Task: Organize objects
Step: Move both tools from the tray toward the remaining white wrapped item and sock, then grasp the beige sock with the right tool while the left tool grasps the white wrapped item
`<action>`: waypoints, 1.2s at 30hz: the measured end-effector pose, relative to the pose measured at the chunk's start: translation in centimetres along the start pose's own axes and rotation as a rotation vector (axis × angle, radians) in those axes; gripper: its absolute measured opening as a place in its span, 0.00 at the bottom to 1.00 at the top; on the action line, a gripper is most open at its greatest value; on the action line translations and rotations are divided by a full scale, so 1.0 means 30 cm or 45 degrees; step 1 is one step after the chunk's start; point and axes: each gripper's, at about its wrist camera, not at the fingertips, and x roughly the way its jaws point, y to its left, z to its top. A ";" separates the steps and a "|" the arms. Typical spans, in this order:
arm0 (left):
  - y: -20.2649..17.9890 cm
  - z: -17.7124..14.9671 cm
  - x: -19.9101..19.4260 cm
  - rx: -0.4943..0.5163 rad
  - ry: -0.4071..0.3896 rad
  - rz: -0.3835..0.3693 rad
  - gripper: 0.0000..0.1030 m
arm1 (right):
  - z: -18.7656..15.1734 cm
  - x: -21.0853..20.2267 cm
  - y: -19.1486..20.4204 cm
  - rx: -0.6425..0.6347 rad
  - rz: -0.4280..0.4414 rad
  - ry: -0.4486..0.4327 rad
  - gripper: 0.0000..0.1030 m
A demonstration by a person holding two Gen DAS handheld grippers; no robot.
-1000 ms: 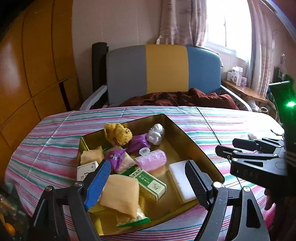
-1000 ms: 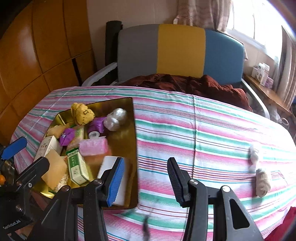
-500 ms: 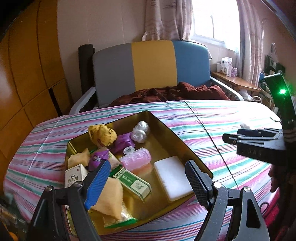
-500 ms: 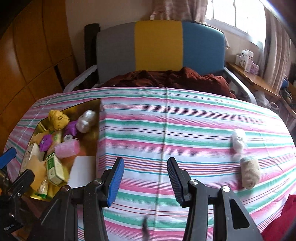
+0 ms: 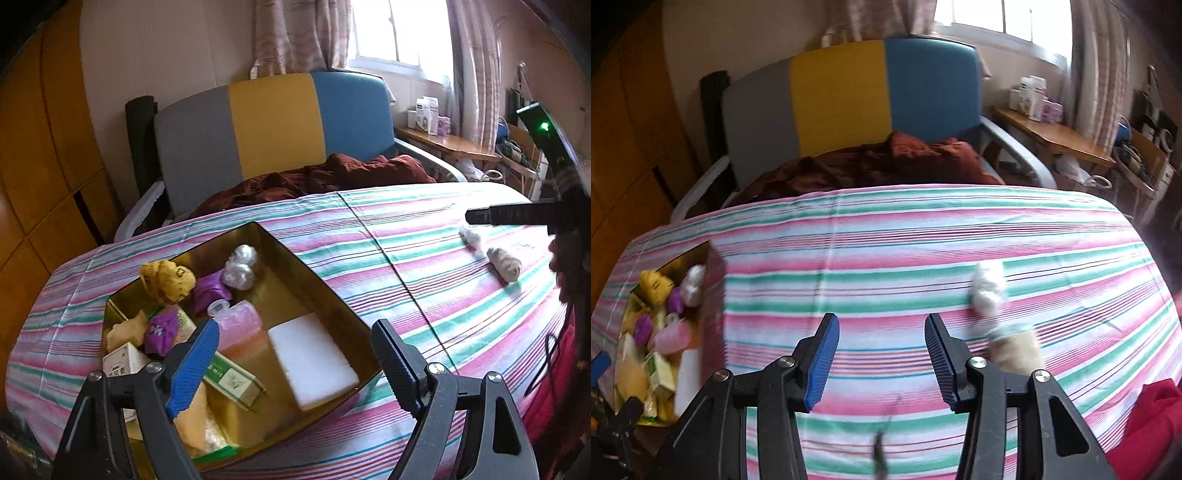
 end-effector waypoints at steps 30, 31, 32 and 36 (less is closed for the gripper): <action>-0.316 0.141 0.232 0.160 0.126 -0.220 0.83 | -0.117 0.213 -0.579 0.849 0.002 0.298 0.50; -0.324 0.148 0.242 0.159 0.131 -0.225 0.83 | -0.112 0.221 -0.567 0.817 -0.016 0.316 0.53; -0.331 0.157 0.254 0.152 0.138 -0.235 0.83 | -0.103 0.223 -0.561 0.794 -0.020 0.314 0.56; -0.351 0.178 0.289 0.132 0.161 -0.263 0.83 | -0.093 0.235 -0.537 0.730 -0.048 0.342 0.61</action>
